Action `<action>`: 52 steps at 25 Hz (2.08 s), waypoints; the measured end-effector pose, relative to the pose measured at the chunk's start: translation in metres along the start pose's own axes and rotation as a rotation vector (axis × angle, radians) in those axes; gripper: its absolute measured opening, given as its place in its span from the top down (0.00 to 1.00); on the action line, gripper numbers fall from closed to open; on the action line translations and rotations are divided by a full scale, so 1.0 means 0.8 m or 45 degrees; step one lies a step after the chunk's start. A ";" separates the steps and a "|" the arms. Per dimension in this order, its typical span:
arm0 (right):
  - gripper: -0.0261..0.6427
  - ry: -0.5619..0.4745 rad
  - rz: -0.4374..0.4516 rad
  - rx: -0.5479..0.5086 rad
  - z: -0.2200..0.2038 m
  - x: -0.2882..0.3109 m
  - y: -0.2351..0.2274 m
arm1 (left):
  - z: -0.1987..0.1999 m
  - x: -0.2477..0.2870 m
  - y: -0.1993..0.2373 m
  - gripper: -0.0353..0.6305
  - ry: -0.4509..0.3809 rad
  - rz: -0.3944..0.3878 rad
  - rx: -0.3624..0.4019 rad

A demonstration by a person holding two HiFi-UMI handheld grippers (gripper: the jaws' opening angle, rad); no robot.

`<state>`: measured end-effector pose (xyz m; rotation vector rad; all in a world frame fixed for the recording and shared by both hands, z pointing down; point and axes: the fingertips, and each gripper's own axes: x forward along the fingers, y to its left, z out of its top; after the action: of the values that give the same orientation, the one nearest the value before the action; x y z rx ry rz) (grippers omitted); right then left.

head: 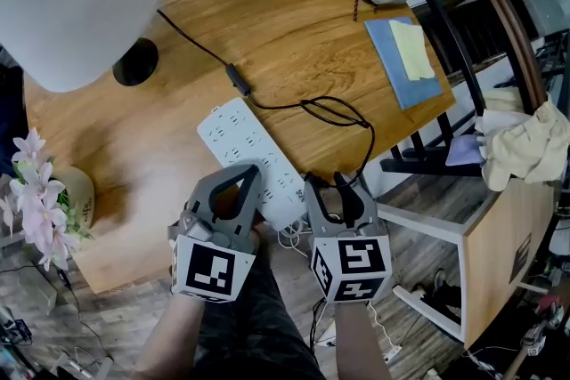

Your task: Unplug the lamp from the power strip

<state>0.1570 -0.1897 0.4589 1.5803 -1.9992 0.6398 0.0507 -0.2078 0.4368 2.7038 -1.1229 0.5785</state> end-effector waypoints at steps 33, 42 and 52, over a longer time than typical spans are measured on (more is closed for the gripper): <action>0.67 -0.162 0.057 -0.052 0.042 -0.055 0.035 | 0.039 -0.051 0.008 0.95 -0.110 0.073 -0.059; 0.89 -0.305 0.094 -0.142 0.079 -0.083 0.060 | 0.066 -0.076 0.022 0.95 -0.191 0.116 -0.092; 0.95 -0.457 0.175 -0.153 0.118 -0.127 0.080 | 0.102 -0.107 0.022 0.95 -0.265 0.130 -0.175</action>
<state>0.1048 -0.1620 0.3184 1.5818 -2.3738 0.2910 0.0071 -0.1881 0.3272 2.6464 -1.3046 0.2260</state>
